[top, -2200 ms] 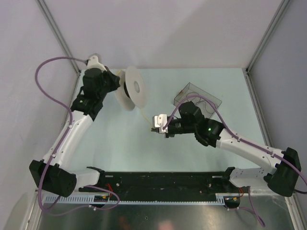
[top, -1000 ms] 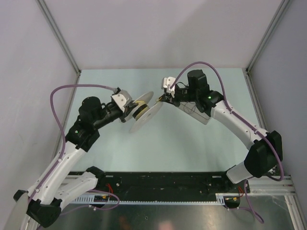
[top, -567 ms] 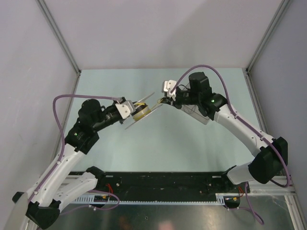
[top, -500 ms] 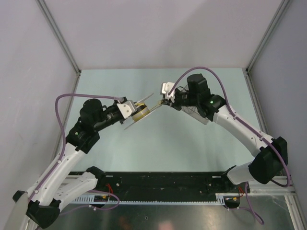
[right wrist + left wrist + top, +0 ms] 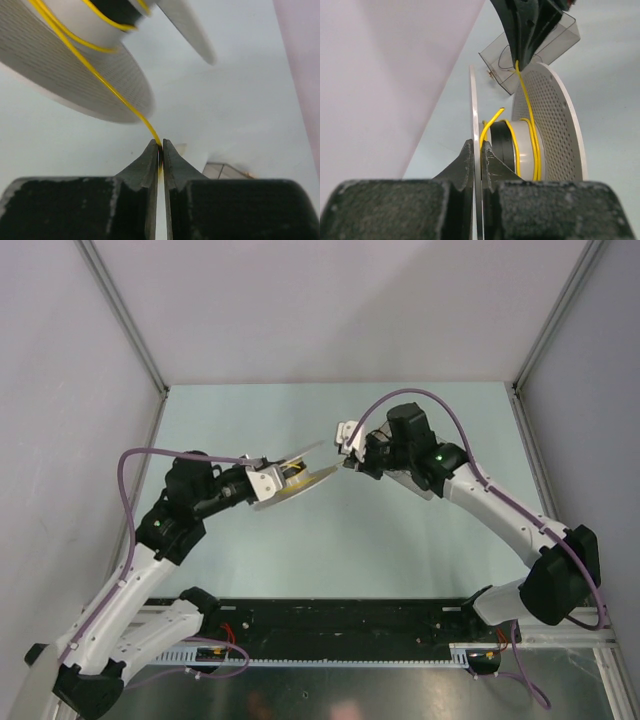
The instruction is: Wrap the cables
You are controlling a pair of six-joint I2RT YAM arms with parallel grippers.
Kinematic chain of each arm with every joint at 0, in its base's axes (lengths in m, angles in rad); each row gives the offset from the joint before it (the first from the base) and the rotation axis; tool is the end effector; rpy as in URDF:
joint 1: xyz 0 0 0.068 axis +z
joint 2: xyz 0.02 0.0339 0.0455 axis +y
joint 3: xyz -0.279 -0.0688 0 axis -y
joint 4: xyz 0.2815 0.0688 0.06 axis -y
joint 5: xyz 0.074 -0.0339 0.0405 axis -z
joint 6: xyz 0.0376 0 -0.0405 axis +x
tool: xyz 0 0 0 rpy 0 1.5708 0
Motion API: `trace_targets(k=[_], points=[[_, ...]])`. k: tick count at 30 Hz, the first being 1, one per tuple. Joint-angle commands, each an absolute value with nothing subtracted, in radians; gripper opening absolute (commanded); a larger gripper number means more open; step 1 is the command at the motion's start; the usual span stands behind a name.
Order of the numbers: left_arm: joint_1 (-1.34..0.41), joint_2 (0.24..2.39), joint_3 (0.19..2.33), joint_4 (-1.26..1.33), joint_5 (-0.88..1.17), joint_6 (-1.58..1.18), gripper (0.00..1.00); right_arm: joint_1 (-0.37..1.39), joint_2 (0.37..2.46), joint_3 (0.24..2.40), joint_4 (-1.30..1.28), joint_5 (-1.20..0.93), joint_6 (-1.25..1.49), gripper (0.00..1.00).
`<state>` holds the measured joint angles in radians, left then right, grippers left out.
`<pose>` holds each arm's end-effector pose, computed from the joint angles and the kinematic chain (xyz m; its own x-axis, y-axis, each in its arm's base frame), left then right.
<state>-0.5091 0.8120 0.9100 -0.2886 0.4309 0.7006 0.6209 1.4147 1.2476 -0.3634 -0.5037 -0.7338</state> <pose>0.1744 -0.1153 0.3827 0.3899 0.4532 -0.8016 0.7189 0.3942 0.5725 0.2793 0.2221 0.3473 0.2624 -0.5334 -0.8041 -0.9055 0.1520 -0.3963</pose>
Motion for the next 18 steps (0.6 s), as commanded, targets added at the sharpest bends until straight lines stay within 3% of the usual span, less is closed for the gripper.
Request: trace_targets(k=[1, 10, 18], points=[[-0.483, 0.768, 0.946, -0.317, 0.526, 0.736, 0.00, 0.523, 1.372, 1.231, -0.410, -0.499, -0.744, 0.11], [-0.475, 0.755, 0.967, -0.317, 0.648, 0.775, 0.00, 0.487, 1.316, 1.200, -0.456, -0.593, -0.757, 0.50], [-0.476, 0.762, 0.974, -0.284, 0.680, 0.744, 0.00, 0.475, 1.221, 1.124, -0.459, -0.654, -0.640, 0.65]])
